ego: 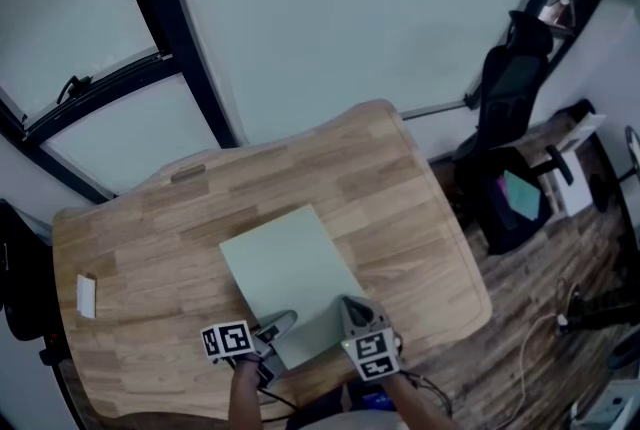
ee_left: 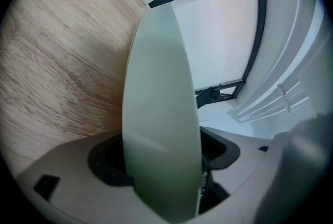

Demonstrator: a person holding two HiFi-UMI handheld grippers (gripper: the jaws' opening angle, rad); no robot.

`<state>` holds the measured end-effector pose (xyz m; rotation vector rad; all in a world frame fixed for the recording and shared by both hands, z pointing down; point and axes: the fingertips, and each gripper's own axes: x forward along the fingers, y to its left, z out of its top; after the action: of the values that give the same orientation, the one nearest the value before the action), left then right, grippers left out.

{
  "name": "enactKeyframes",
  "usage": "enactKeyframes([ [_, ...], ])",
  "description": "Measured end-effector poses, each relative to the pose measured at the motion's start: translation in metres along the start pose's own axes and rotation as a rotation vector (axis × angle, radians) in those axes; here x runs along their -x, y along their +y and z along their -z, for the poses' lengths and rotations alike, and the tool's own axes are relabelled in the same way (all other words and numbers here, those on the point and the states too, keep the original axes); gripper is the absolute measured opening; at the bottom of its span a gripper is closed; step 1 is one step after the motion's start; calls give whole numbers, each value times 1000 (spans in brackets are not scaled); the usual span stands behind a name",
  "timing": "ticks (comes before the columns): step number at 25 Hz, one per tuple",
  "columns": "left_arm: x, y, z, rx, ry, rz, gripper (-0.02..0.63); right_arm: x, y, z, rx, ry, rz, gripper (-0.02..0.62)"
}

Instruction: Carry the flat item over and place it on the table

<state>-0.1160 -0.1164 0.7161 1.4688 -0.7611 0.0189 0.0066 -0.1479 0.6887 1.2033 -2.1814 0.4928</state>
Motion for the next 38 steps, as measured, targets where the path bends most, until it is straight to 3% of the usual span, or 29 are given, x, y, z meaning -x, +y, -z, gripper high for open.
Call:
enactKeyframes([
  [10, 7, 19, 2, -21, 15, -95, 380, -6, 6, 6, 13, -8, -8, -3],
  [16, 10, 21, 3, -16, 20, -85, 382, -3, 8, 4, 33, 4, -1, -3],
  [22, 45, 44, -17, 24, -60, -123, 380, -6, 13, 10, 58, 20, 7, -3],
  [28, 36, 45, -8, -88, 8, -202, 379, -9, 12, 11, 56, 12, 12, -4],
  [38, 46, 41, -17, -214, -54, -292, 300, -9, 10, 12, 61, 33, 22, -3],
])
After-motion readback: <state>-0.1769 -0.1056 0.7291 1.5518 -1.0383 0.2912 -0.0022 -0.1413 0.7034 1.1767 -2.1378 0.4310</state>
